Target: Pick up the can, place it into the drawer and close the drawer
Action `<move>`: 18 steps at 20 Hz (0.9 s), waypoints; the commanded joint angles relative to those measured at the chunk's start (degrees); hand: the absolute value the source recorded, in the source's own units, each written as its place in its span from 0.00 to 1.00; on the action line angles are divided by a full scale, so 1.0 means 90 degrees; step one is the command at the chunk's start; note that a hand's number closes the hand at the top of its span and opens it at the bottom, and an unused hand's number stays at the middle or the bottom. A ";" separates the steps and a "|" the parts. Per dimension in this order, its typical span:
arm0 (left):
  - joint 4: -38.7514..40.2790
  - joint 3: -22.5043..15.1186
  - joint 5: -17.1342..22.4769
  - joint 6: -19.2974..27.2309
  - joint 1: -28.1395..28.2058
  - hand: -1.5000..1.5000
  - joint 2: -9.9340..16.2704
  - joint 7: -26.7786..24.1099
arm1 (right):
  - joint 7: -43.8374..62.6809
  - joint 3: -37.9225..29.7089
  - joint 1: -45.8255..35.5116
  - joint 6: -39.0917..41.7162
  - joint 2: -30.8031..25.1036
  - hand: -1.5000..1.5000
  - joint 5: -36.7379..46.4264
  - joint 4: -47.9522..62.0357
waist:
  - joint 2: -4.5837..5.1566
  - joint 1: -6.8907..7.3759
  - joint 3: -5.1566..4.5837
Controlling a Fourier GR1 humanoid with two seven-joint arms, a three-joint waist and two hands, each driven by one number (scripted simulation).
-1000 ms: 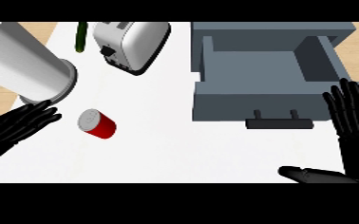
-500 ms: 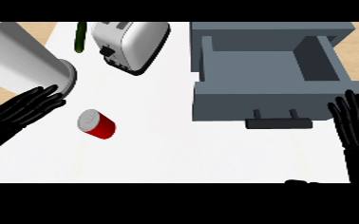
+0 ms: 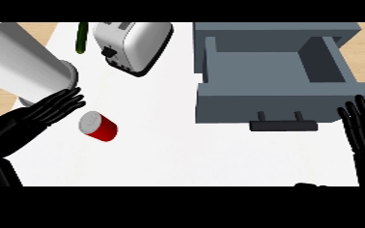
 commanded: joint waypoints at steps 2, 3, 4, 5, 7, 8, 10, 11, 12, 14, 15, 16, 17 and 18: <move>0.0574 0.0136 -0.1261 -0.0215 -0.0127 0.00 -0.0550 -0.0771 | -0.0303 -0.0265 -0.0004 0.0221 0.0000 0.00 -0.0185 0.0290 | 0.0002 -0.0002 -0.0002; 0.0390 0.0105 -0.1045 -0.0230 0.0027 0.00 -0.0489 -0.0635 | 0.0116 -0.0164 0.0041 0.0236 -0.0063 0.00 -0.0096 -0.0259 | -0.0003 0.0006 -0.0001; 0.0495 0.0182 -0.0858 -0.0246 -0.0163 0.00 -0.0349 -0.0465 | 0.0028 0.0061 0.0058 0.0020 0.0212 0.00 0.0248 -0.0127 | -0.0002 0.0008 0.0000; 0.1157 0.0445 -0.1265 -0.0561 -0.0242 0.00 -0.0199 -0.1015 | -0.0148 0.0174 0.0378 0.0113 0.0288 0.00 0.0248 -0.0227 | 0.0003 -0.0015 -0.0003; 0.0906 0.0306 -0.1355 -0.0197 -0.0324 0.00 -0.0389 -0.0823 | -0.0108 -0.0066 0.0521 0.0302 0.0222 0.00 -0.0037 -0.0426 | -0.0003 -0.0009 0.0000; 0.1027 0.0395 -0.1769 -0.0351 -0.0209 0.00 -0.0395 -0.1300 | -0.0170 -0.0173 -0.0335 0.0142 0.0037 0.00 0.0199 0.0459 | 0.0004 0.0019 -0.0001; 0.1217 0.0229 -0.2267 -0.0236 -0.0241 0.00 -0.0641 -0.1634 | -0.0061 -0.0202 -0.0019 0.0253 0.0136 0.00 -0.0032 0.0023 | 0.0000 0.0002 -0.0001; 0.1747 0.0211 -0.2842 -0.0222 -0.0380 0.00 -0.0705 -0.2248 | -0.0554 -0.0532 0.0024 0.0425 -0.0023 0.00 -0.0202 0.0603 | 0.0012 -0.0027 -0.0004; 0.1869 0.0215 -0.2788 -0.0191 -0.0435 0.00 -0.0616 -0.2185 | -0.0262 -0.0568 -0.0242 0.0380 -0.0071 0.00 -0.0279 0.0407 | 0.0006 -0.0008 -0.0003; 0.2397 0.0151 -0.3406 -0.0166 -0.0624 0.00 -0.0499 -0.2887 | -0.0017 -0.0107 -0.0283 0.0104 0.0211 0.00 0.0160 0.0217 | 0.0013 -0.0021 -0.0006; 0.2102 0.0145 -0.3029 0.0044 -0.0703 0.00 -0.0599 -0.2426 | -0.0262 -0.0422 -0.0021 0.0434 0.0020 0.00 -0.0067 0.0302 | 0.0003 -0.0011 -0.0001; 0.2584 0.0258 -0.3260 -0.0115 -0.0771 0.00 -0.0327 -0.2898 | -0.0211 -0.0346 -0.0479 0.0299 -0.0006 0.00 0.0076 0.0578 | 0.0010 -0.0006 -0.0003; 0.2677 0.0174 -0.3328 -0.0061 -0.0708 0.00 -0.0410 -0.3086 | -0.0245 -0.0206 0.0004 0.0327 0.0208 0.00 0.0050 0.0138 | 0.0006 -0.0021 -0.0004; 0.2986 0.0260 -0.3325 -0.0134 -0.0976 0.00 -0.0183 -0.3173 | -0.0040 -0.0218 -0.0310 0.0278 0.0094 0.00 0.0126 0.0319 | 0.0010 -0.0019 -0.0004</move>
